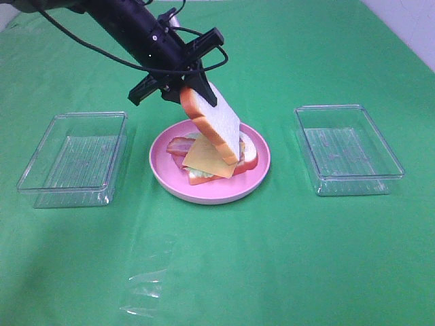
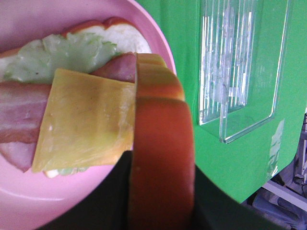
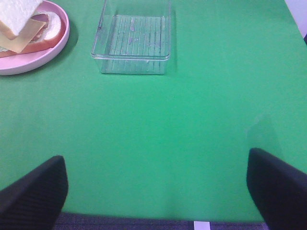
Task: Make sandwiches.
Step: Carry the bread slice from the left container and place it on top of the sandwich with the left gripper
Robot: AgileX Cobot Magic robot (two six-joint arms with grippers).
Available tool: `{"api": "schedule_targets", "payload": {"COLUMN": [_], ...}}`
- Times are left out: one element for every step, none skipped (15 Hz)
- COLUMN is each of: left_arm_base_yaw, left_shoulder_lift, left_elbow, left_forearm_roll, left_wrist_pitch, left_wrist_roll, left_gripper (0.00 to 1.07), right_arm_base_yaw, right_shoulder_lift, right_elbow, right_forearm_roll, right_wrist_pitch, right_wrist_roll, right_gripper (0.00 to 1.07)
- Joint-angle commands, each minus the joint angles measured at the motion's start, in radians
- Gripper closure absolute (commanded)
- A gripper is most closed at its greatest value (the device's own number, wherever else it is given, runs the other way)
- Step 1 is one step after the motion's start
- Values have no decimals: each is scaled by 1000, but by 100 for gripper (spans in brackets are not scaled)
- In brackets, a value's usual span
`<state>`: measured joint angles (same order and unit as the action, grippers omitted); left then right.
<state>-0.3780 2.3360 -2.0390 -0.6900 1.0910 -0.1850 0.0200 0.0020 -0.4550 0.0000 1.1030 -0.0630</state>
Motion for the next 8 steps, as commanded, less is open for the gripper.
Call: {"api": "schedule_targets", "payload": {"left_arm_base_yaw": [-9, -9, -9, -9, -9, -9, -9, -8], "left_shoulder_lift": [20, 36, 49, 58, 64, 70, 70, 70], "left_elbow": [-1, -2, -1, -1, -1, -1, -1, -1], "left_forearm_roll": [-54, -84, -94, -82, -59, -34, -17, 13], "left_wrist_pitch": [-50, -56, -54, -46, -38, -28, -28, -28], "left_wrist_roll": [26, 29, 28, 28, 22, 18, 18, 17], "left_gripper": [89, 89, 89, 89, 89, 88, 88, 87], "right_arm_base_yaw": [-6, -6, -6, -6, -6, -6, -6, -6], "right_shoulder_lift": [5, 5, 5, 5, 5, 5, 5, 5], "right_elbow": [2, 2, 2, 2, 2, 2, 2, 2], "right_forearm_roll": [0, 0, 0, 0, 0, 0, 0, 0], "right_wrist_pitch": [-7, -7, -7, -7, -7, -7, -7, -7], "right_wrist_roll": [-8, -8, -8, -8, -8, -8, -8, -8], "right_gripper": [10, 10, 10, 10, 10, 10, 10, 10]}}
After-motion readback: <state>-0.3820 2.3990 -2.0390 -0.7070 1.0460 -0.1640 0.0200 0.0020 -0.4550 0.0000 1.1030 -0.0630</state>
